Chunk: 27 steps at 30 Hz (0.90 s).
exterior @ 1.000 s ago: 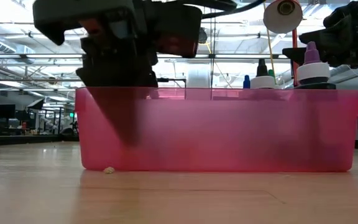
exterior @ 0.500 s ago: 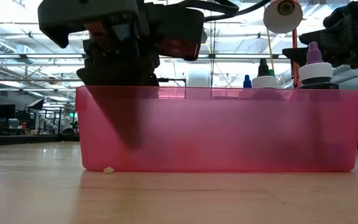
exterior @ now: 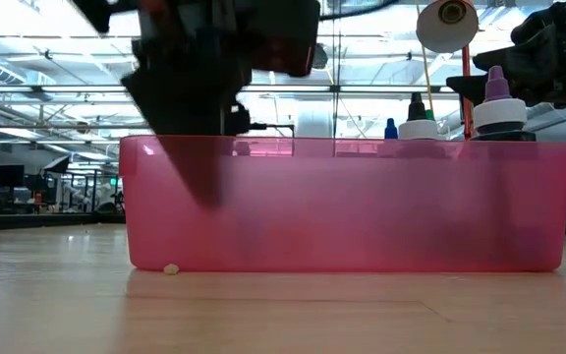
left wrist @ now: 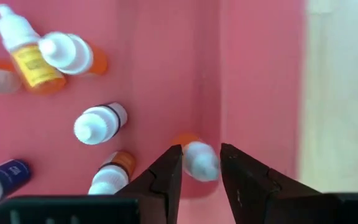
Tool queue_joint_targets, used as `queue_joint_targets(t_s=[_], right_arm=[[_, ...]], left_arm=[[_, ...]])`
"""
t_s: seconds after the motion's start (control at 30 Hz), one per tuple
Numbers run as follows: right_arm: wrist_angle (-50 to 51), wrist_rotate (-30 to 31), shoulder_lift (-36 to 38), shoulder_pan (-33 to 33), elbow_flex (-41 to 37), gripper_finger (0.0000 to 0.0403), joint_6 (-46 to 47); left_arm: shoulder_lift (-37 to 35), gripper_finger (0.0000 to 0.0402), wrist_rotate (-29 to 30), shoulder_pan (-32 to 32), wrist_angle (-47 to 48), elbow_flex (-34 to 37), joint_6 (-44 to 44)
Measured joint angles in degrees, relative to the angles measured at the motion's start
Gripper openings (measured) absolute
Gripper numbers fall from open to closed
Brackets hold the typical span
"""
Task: Pick & Place food coloring
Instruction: Put the small orange food coloring bottle into the bin, then put the small black food coloring bottle into the bin
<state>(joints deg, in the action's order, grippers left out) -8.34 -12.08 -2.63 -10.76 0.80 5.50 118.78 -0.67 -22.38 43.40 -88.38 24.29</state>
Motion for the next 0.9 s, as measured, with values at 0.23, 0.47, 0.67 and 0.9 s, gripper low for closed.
queue_joint_targets(t_s=[0.23, 0.47, 0.67, 0.9], right_arm=[[0.0, 0.0, 0.0, 0.0, 0.0, 0.0238, 0.0], [0.0, 0.0, 0.0, 0.0, 0.0, 0.0238, 0.0], [0.0, 0.0, 0.0, 0.0, 0.0, 0.0238, 0.0], [-0.2, 0.0, 0.0, 0.0, 0.0, 0.0238, 0.0]], left_arm=[[-3.7, 0.0115, 0.0, 0.3, 0.1, 0.0, 0.0], [-12.0, 0.0115, 4.7, 2.3, 5.9, 0.0, -1.1], [-21.5, 0.0115, 15.8, 5.6, 9.6, 0.0, -0.6], [-27.0, 0.0116, 20.1, 14.6, 13.2, 0.0, 2.4]])
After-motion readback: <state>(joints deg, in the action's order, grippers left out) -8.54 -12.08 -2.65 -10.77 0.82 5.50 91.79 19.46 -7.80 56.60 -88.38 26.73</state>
